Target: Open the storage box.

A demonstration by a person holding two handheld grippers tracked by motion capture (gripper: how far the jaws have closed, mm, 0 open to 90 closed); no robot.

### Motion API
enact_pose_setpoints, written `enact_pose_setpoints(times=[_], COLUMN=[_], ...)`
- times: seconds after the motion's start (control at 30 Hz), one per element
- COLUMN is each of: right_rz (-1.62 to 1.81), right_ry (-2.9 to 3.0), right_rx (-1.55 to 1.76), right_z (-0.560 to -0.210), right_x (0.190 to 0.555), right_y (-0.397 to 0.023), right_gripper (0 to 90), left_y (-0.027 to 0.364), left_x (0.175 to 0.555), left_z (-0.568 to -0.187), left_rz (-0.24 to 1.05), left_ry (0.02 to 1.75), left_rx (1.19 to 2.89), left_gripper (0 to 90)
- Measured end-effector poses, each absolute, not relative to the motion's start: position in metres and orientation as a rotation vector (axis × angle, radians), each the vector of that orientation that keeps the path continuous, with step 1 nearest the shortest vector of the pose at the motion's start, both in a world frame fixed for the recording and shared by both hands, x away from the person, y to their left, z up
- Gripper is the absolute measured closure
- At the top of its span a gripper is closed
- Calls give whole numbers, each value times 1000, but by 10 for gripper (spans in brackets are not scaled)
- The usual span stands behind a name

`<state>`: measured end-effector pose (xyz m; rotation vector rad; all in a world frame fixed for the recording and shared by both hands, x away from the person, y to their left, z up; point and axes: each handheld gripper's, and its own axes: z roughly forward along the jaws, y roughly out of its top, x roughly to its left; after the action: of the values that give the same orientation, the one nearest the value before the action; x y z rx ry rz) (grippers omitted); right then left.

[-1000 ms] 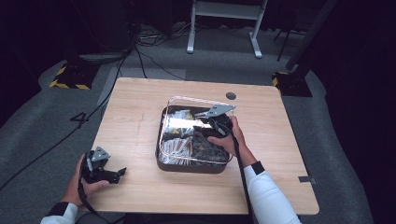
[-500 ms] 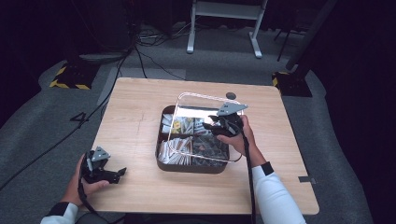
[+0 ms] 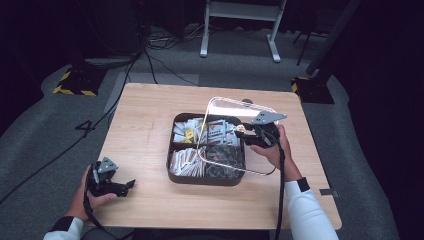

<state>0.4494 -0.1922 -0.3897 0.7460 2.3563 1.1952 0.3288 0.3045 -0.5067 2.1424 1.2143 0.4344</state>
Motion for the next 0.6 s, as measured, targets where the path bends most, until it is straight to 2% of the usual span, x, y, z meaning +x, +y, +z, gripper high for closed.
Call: enact_pose_setpoints(times=[0.6], right_rz=[1172], right_ry=[2311], right_rx=[810], right_z=[-387], right_x=[439], right_y=[-238], right_gripper=[592], left_y=[304], left_x=[329], left_z=[-507], left_rz=[432], left_ry=[1214], left_rx=[2142], left_gripper=[5])
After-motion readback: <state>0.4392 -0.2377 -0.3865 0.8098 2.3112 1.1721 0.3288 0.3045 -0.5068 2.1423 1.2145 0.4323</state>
